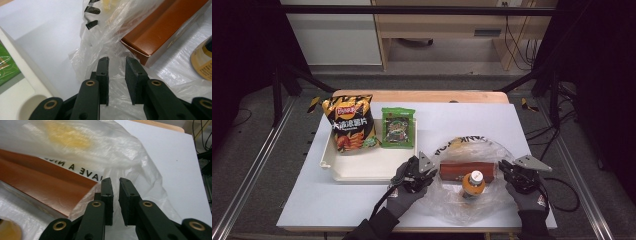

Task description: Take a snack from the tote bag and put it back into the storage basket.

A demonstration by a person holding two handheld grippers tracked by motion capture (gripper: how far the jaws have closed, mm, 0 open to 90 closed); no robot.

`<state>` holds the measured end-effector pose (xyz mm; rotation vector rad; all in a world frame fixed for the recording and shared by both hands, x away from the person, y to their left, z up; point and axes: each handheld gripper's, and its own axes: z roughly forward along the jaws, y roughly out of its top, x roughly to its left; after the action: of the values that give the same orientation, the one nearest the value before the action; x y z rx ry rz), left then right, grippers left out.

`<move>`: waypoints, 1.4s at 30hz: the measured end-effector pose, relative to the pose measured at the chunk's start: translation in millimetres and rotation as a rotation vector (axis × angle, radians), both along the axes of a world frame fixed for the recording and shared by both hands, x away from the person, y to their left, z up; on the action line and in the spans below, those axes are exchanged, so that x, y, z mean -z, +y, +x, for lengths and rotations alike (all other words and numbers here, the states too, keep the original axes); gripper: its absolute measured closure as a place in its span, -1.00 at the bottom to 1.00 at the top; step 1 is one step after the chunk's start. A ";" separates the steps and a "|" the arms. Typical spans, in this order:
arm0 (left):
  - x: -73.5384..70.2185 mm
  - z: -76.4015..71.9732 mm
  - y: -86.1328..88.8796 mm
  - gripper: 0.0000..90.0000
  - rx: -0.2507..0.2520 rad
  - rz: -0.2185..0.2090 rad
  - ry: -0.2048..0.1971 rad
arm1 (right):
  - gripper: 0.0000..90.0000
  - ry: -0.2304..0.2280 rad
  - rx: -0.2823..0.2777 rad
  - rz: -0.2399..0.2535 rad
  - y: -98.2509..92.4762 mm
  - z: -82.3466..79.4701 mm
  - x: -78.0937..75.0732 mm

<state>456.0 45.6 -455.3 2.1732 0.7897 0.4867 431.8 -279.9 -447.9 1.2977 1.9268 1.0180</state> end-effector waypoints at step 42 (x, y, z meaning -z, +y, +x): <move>-20.9 24.1 -28.4 0.63 -0.017 -0.031 -0.005 | 0.84 0.015 -0.092 -0.045 20.3 1.9 -4.0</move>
<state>480.1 17.2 -434.4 2.1373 0.8082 0.4854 433.7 -259.6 -443.9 1.2046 2.0255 1.0064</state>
